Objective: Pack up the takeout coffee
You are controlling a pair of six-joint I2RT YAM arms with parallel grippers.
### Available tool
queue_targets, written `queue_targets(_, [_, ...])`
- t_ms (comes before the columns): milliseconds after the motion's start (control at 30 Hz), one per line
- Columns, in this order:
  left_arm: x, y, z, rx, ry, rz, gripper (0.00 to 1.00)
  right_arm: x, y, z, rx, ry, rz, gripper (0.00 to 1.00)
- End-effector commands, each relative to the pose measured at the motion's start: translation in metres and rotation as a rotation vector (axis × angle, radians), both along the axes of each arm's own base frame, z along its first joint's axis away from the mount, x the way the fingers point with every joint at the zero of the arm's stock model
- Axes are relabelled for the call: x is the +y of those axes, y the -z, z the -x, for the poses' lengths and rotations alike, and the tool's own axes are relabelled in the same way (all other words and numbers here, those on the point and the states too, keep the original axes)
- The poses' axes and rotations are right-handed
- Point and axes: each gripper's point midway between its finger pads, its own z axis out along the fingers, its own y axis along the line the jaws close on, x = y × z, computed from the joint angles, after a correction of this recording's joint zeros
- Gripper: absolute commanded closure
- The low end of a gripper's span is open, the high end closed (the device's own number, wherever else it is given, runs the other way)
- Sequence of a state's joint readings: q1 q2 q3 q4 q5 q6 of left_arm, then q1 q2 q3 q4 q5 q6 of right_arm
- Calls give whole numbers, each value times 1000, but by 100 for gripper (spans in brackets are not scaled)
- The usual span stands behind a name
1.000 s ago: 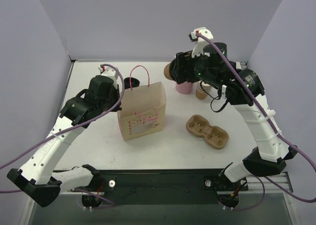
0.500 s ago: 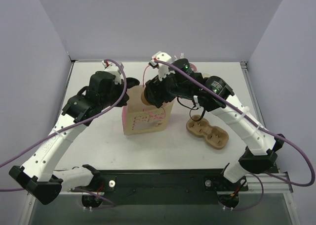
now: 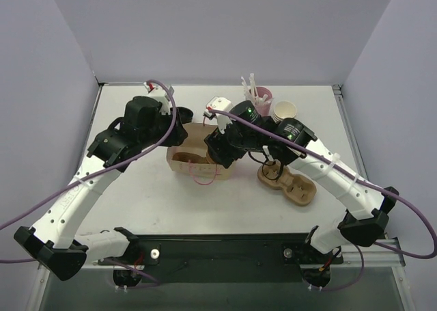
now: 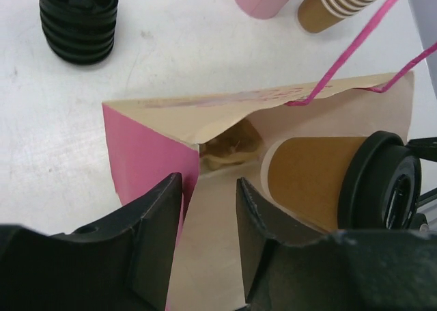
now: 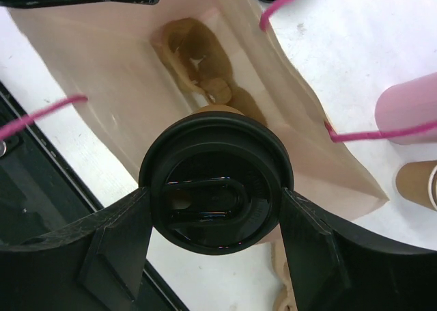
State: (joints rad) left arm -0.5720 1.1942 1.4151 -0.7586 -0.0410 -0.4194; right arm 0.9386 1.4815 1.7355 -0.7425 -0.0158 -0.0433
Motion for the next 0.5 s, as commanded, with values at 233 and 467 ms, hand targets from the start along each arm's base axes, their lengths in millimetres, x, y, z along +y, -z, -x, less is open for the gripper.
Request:
queue_targets(233, [50,4,39,109,-155,-71,46,18,-5,26,-6,-4,-58,50])
queue_targets(467, [71,24,56,157,-191,-149,45,19,6,28,-2,-3,-23,50])
